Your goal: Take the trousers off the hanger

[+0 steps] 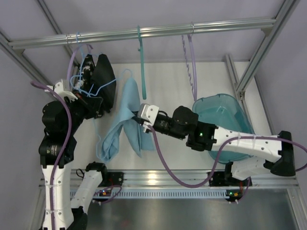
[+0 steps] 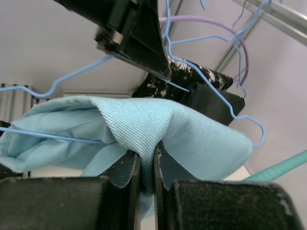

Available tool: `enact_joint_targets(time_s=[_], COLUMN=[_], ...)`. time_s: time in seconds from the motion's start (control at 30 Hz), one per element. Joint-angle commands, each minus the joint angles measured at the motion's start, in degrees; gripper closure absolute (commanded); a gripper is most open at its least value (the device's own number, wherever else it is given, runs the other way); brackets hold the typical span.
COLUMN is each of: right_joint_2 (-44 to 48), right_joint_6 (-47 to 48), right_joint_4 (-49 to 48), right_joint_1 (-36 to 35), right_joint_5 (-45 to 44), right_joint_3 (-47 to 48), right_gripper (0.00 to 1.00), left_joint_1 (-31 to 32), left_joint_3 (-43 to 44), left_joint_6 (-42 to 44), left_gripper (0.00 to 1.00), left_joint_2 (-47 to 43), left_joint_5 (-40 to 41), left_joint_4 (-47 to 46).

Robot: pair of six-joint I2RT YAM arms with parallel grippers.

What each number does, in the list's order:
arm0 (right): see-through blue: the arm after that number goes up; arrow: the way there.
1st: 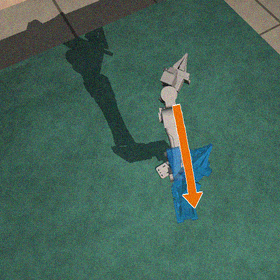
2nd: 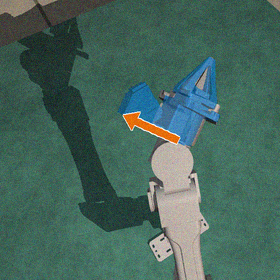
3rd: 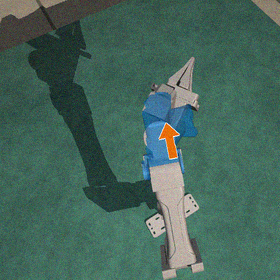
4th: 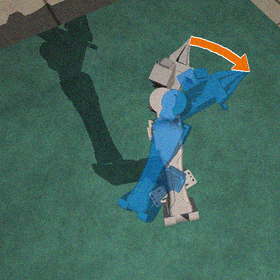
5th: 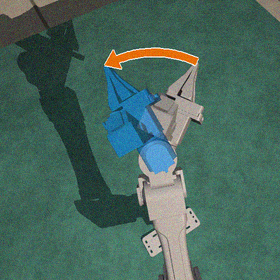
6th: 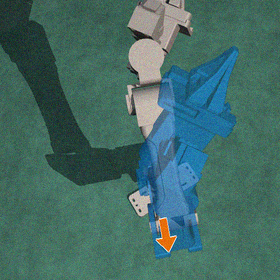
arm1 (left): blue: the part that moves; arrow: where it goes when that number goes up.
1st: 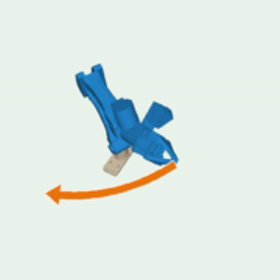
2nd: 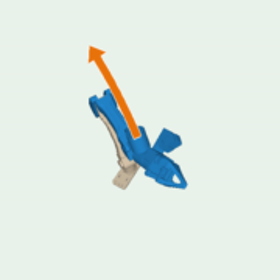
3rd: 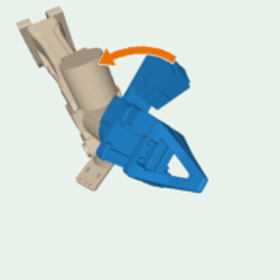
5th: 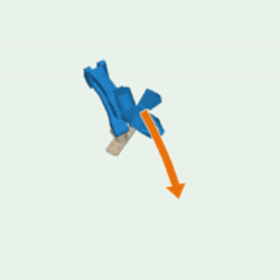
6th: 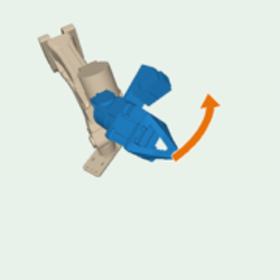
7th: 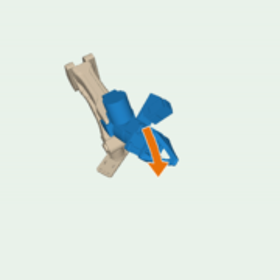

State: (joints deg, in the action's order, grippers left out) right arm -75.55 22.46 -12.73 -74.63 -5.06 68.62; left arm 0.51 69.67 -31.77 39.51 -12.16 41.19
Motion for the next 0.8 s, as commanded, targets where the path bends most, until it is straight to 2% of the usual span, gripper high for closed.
enact_joint_targets(time_s=[0.0,0.33,0.43,0.77], right_joint_2=[7.7,14.5,16.0,24.4], right_joint_6=[2.9,10.8,11.7,14.8], right_joint_4=[-8.3,-6.1,-4.3,2.4], right_joint_1=[-2.1,-8.9,-9.0,-5.4], right_joint_5=[4.7,6.4,2.5,0.2], right_joint_3=[1.8,1.2,1.9,2.7], right_gripper=[1.0,1.0,1.0,1.0], left_joint_1=[-0.1,-0.1,-0.1,-0.1], left_joint_3=[-2.7,-9.1,-9.7,-13.0], left_joint_6=[0.4,-0.7,-0.1,2.4], left_gripper=[1.0,1.0,1.0,1.0], left_joint_2=[-0.3,0.6,0.6,-0.5], left_joint_5=[0.0,0.5,0.6,1.4], left_joint_4=[-4.7,-3.6,-3.6,-1.9])
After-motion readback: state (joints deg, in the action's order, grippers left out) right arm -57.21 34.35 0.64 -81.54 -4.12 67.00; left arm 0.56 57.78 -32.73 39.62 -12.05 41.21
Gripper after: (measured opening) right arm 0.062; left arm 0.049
